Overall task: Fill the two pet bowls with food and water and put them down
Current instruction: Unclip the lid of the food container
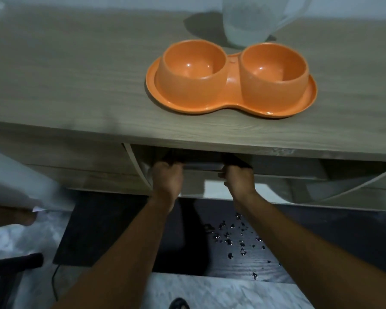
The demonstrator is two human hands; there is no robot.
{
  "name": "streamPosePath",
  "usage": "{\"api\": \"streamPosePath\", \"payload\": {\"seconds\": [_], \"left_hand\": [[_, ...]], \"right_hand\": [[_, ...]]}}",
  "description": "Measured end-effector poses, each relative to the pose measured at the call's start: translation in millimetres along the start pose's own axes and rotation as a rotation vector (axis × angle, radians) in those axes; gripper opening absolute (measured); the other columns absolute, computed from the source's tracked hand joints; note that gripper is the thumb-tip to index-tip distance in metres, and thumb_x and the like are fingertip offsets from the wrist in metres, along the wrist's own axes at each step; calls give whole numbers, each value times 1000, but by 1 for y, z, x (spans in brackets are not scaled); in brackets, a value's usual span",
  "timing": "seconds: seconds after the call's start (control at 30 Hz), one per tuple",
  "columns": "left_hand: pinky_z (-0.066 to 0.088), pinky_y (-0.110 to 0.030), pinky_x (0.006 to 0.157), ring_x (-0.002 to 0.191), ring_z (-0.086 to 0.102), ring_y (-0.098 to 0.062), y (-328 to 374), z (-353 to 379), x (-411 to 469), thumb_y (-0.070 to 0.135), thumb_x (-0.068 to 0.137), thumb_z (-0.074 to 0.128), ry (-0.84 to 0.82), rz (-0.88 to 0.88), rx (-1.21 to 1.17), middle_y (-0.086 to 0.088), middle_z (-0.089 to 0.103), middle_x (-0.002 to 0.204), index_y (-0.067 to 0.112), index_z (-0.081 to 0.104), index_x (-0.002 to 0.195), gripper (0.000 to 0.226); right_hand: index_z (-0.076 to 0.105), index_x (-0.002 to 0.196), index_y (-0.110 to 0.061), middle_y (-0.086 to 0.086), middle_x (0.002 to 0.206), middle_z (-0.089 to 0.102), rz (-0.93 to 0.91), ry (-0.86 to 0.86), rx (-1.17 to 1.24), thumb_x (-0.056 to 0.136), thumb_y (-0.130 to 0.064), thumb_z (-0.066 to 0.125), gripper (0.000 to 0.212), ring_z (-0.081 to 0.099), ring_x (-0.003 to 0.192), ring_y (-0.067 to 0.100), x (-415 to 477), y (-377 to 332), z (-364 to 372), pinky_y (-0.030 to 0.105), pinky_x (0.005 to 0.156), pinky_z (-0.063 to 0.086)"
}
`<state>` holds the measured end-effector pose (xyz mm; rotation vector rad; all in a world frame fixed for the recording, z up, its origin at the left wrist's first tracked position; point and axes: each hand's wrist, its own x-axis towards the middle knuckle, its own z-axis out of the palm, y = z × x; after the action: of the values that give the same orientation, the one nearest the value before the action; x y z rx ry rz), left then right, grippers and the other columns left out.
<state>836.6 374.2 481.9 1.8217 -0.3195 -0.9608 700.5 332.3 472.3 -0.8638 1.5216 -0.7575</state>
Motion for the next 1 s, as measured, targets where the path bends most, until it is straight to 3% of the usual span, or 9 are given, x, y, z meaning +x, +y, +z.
{"api": "streamPosePath", "payload": {"seconds": [0.07,0.13,0.2,0.27,0.4,0.6,0.67,0.8,1.0], "left_hand": [[39,-24,62,62,51,-12,-3,-13,-21,8,95,61,-76,72,4,-6,59,75,6,62,79,17],[49,-25,74,77,64,-11,-5,-29,-43,11,93,62,-148,110,5,-5,72,85,15,72,87,12],[51,-30,79,83,65,-14,-7,-44,-62,18,86,65,-131,100,-4,-3,75,91,22,76,91,12],[51,-36,76,76,63,-17,0,-61,-89,30,75,66,-61,63,50,4,73,78,28,76,87,16],[38,-29,62,56,45,-14,33,-93,-148,31,76,66,34,51,100,12,52,49,22,75,84,15],[49,-38,63,60,56,-19,109,-147,-192,60,70,72,51,88,94,2,61,60,11,72,78,50],[51,-29,59,64,64,-18,140,-160,-185,51,76,78,9,22,-9,1,70,69,13,73,73,39],[50,-28,71,89,67,-16,196,-190,-155,46,84,73,-149,-33,-52,-1,74,96,16,71,101,35],[50,-21,58,61,58,-10,249,-230,-56,26,90,71,-323,-105,-71,-2,67,74,13,68,91,13]], "right_hand": [[63,83,-19,2,79,63,21,35,36,95,-20,62,13,59,78,24,-16,0,-8,32,66,41],[64,87,-19,0,79,64,43,19,44,94,-20,67,7,60,77,22,-43,1,-18,27,61,42],[64,88,-18,6,78,60,83,-14,53,91,-15,69,6,54,72,21,-71,-1,-29,22,53,37],[65,82,-18,8,75,60,121,-52,69,88,-11,69,10,51,65,20,-101,-10,-40,24,52,36],[63,87,-12,11,71,62,167,-178,56,81,-7,69,10,53,71,25,-166,-42,-58,28,54,40],[64,96,-6,9,72,67,128,-399,11,74,-10,68,23,63,64,22,-225,-121,-61,28,54,49],[64,100,-3,11,74,65,93,-461,-21,72,-9,67,29,61,62,22,-232,-150,-49,29,56,51],[61,90,0,12,72,58,38,-474,-49,74,0,59,16,55,54,21,-234,-201,-11,28,52,49],[56,75,-5,7,61,47,73,-369,-76,78,-2,57,5,54,53,24,-198,-250,72,26,51,48]]}}
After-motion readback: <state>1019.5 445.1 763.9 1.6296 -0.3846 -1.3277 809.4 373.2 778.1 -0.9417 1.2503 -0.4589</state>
